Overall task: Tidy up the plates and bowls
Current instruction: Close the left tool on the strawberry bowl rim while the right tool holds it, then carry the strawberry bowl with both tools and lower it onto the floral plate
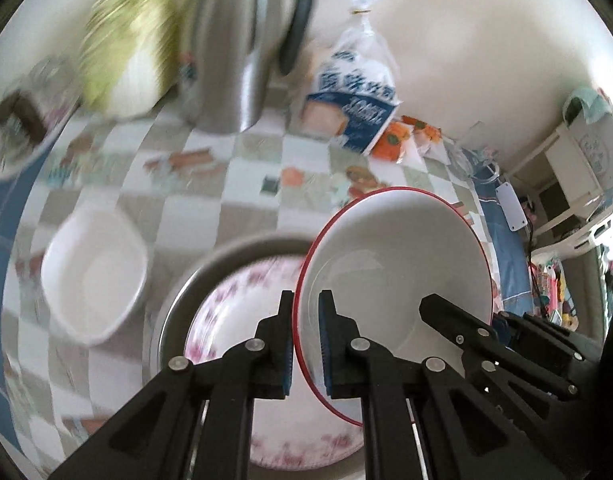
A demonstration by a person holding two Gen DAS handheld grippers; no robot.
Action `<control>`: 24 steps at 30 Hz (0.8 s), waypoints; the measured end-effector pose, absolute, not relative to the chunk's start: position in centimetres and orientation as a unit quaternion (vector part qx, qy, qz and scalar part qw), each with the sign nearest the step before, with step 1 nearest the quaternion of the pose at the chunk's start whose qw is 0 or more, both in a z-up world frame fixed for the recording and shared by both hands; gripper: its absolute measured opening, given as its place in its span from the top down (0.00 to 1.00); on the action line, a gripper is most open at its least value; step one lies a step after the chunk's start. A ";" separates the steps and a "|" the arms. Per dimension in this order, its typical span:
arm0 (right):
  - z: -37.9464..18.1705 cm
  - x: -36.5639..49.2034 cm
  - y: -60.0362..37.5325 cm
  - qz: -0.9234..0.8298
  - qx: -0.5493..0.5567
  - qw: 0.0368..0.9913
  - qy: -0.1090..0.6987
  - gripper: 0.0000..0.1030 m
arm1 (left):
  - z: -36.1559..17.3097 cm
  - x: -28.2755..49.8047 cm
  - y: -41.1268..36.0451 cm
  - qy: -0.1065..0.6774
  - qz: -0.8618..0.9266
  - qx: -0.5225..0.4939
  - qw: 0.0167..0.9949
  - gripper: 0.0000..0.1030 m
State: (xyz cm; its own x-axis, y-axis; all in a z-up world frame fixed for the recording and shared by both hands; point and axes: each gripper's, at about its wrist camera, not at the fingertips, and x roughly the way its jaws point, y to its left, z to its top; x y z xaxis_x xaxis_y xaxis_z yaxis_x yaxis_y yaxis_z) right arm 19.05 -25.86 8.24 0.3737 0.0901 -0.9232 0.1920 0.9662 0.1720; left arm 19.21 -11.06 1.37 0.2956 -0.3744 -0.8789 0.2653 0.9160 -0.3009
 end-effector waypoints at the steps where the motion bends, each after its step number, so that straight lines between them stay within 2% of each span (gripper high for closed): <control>1: 8.0 18.4 -25.2 -0.026 0.130 0.818 0.559 0.86 | 1.0 18.7 -10.4 0.561 -0.195 -0.057 0.803 0.91; 10: 5.8 15.1 -21.7 -0.009 0.157 0.817 0.554 0.86 | -0.2 15.5 -7.0 0.551 -0.174 -0.067 0.813 0.90; 24: 4.6 14.3 -21.4 -0.028 0.196 0.829 0.523 0.86 | -1.2 16.2 -7.4 0.546 -0.175 -0.042 0.818 0.90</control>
State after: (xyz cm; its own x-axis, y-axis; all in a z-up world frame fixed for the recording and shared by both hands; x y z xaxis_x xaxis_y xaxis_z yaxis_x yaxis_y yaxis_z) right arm 14.28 -21.37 4.65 0.4515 0.1580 -0.8782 0.2525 0.9213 0.2956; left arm 16.22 -7.42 -1.16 0.3416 -0.3324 -0.8791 0.2406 0.9351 -0.2601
